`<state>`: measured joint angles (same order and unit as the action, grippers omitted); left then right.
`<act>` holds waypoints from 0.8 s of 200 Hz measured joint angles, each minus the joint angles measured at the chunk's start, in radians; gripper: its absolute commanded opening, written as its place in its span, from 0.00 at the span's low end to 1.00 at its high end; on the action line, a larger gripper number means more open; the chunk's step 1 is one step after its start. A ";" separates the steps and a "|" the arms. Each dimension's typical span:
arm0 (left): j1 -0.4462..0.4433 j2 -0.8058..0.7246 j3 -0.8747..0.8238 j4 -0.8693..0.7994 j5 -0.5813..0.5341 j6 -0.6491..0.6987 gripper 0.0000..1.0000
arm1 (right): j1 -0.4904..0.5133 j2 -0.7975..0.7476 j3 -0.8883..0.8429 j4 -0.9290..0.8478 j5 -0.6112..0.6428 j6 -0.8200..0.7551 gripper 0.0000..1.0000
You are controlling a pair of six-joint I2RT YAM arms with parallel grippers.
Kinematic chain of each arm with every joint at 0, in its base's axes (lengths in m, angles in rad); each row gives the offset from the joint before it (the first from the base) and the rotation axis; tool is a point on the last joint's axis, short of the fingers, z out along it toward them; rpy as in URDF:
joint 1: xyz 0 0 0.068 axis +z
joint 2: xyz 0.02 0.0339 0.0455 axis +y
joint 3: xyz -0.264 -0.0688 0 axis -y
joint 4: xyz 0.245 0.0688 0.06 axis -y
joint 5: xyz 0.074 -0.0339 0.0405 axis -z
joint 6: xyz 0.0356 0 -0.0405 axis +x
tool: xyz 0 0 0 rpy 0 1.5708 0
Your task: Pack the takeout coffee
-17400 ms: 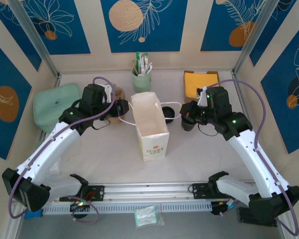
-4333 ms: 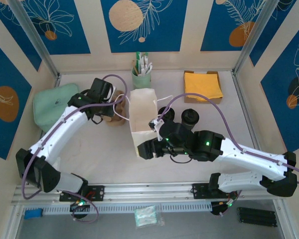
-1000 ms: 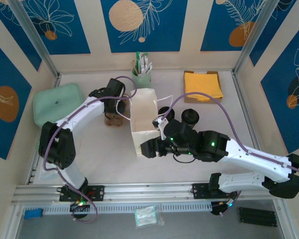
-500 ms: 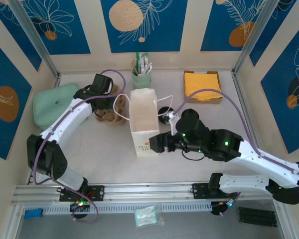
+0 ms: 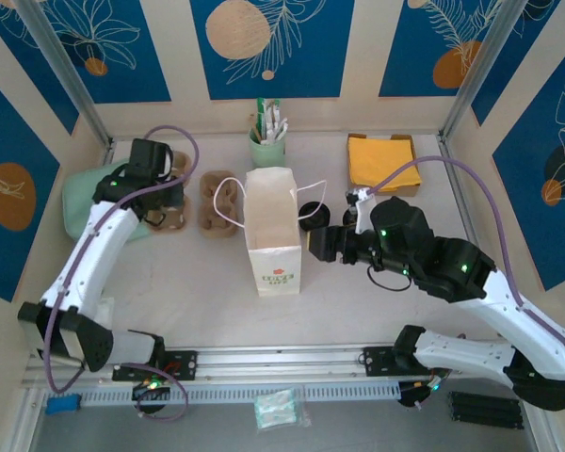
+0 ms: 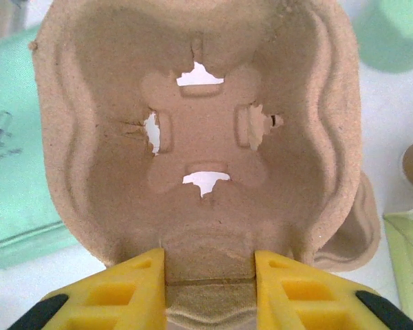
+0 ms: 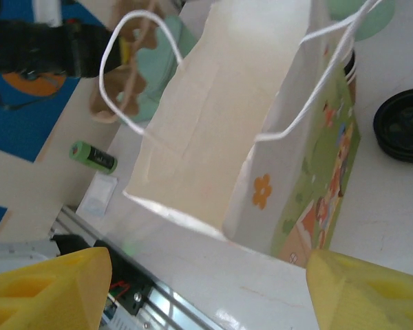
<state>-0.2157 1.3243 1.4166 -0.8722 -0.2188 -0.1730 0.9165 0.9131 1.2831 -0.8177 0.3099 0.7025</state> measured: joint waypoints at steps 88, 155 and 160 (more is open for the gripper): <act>-0.029 -0.027 0.451 -0.198 0.125 -0.038 0.29 | -0.296 0.142 0.131 -0.017 -0.189 -0.032 0.76; -0.266 0.037 0.542 -0.227 0.167 -0.146 0.26 | -0.355 0.199 0.135 -0.013 -0.291 -0.050 0.72; -0.285 0.039 0.543 -0.225 0.166 -0.158 0.26 | -0.360 0.199 0.135 -0.011 -0.296 -0.051 0.71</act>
<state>-0.5007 1.3636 1.9598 -1.0969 -0.0525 -0.3309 0.5564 1.1118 1.4181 -0.8288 0.0139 0.6514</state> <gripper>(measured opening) 0.276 0.728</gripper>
